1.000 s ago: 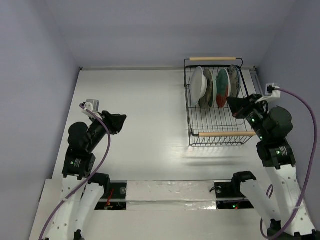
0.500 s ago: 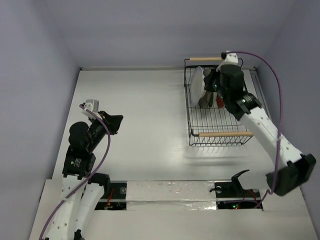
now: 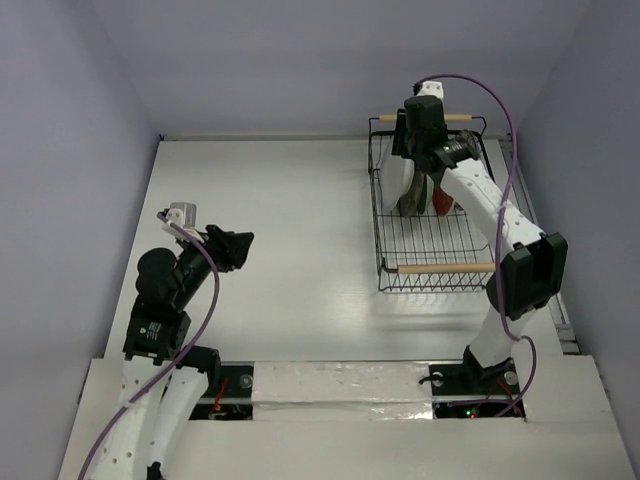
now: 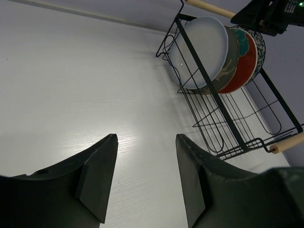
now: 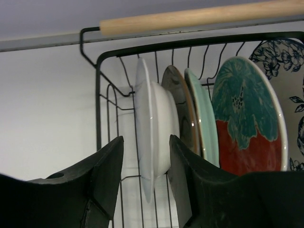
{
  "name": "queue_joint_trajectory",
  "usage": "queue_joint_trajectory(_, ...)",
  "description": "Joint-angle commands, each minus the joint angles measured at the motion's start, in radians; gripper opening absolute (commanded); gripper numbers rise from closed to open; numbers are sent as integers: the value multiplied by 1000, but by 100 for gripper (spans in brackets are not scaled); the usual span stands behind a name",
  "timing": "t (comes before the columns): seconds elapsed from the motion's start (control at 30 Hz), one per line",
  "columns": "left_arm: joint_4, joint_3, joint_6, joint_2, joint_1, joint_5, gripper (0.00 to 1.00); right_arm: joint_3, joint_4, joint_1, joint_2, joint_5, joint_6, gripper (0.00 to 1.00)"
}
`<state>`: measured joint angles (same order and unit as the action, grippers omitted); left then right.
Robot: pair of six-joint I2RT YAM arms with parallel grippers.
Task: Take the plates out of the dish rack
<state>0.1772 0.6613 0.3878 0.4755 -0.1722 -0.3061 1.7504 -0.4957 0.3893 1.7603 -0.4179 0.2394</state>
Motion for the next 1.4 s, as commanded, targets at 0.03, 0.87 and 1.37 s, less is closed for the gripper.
queue_joint_trajectory(0.03,-30,-12,5,-12,-9,1,49,83,-43,-33,33,10,-20,49)
queue_joint_trajectory(0.87,-38,-19,6,-20,-9,-14,50,176,-89,-33,128,-10,-86,0)
queue_joint_trajectory(1.37,-38,-19,6,-12,-9,-11,50,259,-35,-33,-105,11,-120,0)
